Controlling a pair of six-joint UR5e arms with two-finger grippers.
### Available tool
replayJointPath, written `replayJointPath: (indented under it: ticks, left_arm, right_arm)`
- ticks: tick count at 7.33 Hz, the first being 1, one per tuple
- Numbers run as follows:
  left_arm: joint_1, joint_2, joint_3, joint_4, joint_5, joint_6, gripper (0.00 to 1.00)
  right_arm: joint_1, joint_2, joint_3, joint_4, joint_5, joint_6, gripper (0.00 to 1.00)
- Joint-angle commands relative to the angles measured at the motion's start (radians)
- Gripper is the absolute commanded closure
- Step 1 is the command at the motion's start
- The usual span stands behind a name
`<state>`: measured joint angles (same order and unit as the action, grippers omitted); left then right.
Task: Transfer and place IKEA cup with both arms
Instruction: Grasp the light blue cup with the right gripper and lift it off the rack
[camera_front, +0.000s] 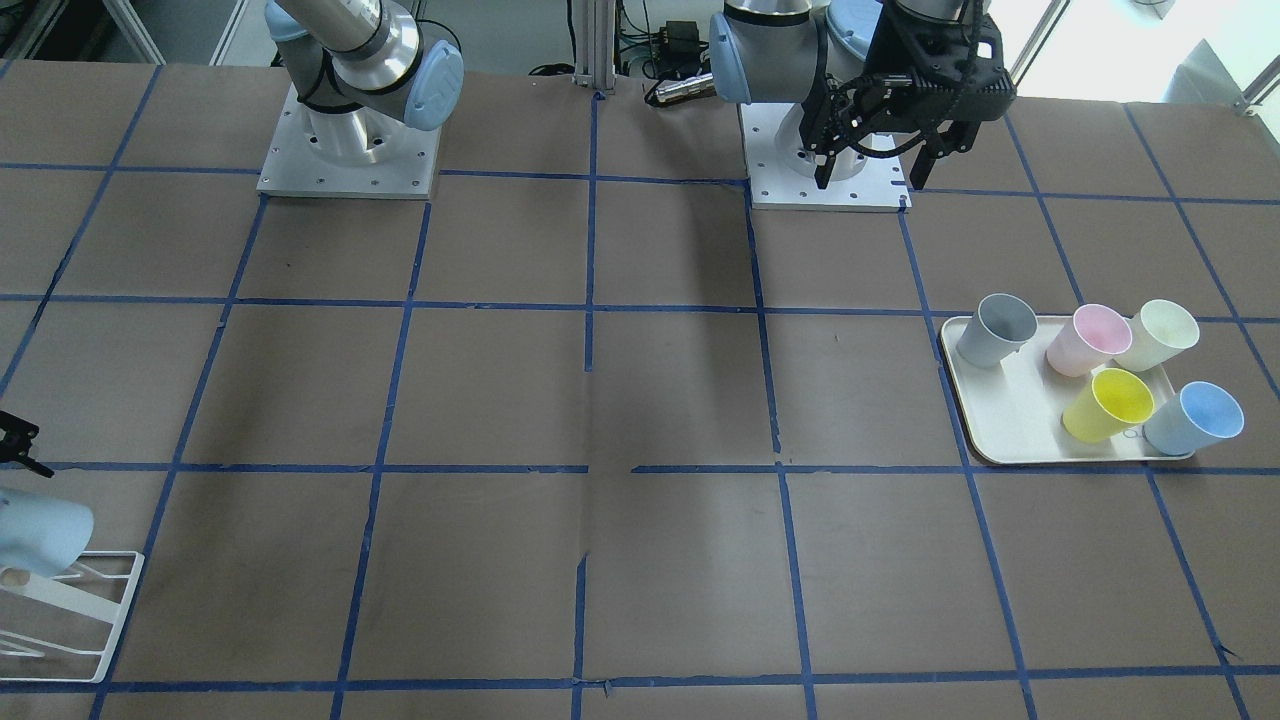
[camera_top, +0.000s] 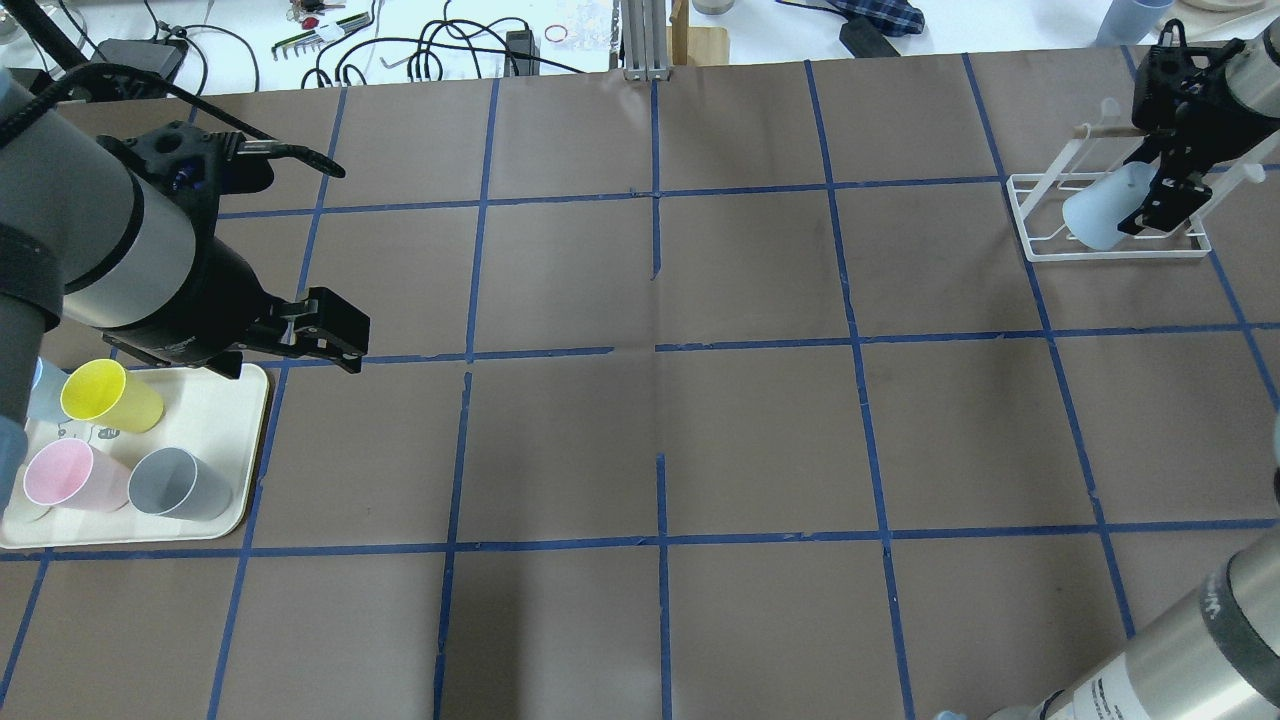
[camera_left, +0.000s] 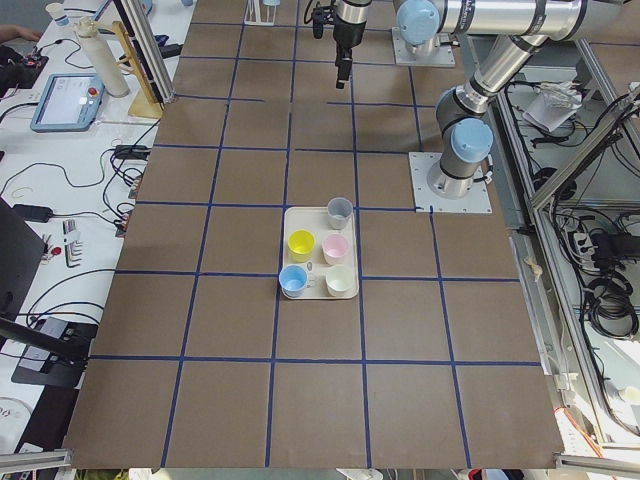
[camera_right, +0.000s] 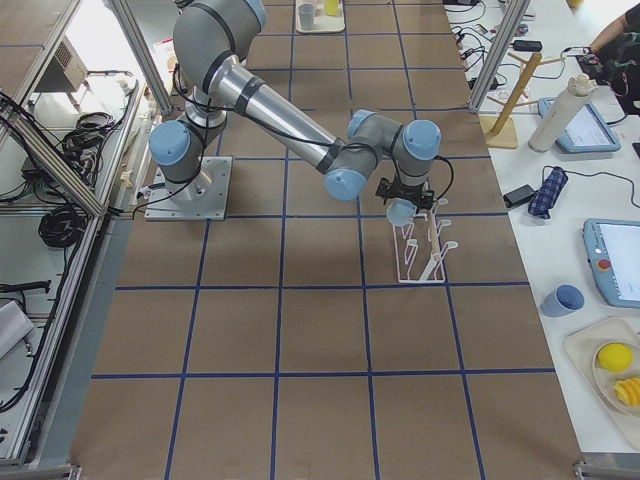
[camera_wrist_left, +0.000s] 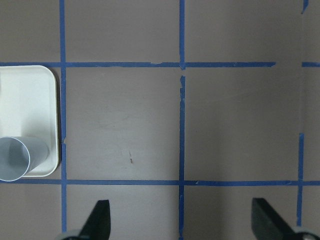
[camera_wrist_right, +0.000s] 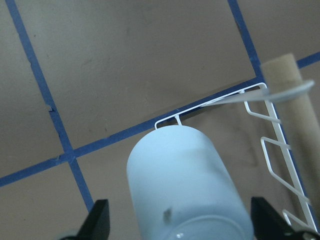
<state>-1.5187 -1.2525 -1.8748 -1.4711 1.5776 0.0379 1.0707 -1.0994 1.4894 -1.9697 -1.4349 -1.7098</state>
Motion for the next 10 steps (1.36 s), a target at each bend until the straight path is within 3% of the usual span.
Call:
replayJointPath:
  ticks: [1, 3, 5, 7, 10]
  left_arm:
    - [0.000, 0.001, 0.000, 0.000, 0.001, 0.000, 0.00]
    - [0.000, 0.002, -0.001, 0.000, -0.001, 0.000, 0.00]
    - [0.000, -0.008, -0.006, 0.000, 0.001, 0.000, 0.00]
    - [0.000, -0.005, -0.006, -0.002, 0.001, 0.000, 0.00]
    - [0.000, 0.002, -0.027, -0.002, 0.002, 0.000, 0.00]
  right_arm:
    - [0.000, 0.006, 0.000, -0.001, 0.001, 0.002, 0.07]
    - [0.000, 0.009, 0.000, -0.046, -0.002, 0.001, 0.23]
    - [0.000, 0.006, -0.001, -0.051, -0.010, 0.001, 0.52]
    - [0.000, -0.011, -0.008, -0.047, -0.018, 0.004, 0.59]
    - [0.002, -0.094, -0.014, -0.003, -0.042, 0.004, 0.59]
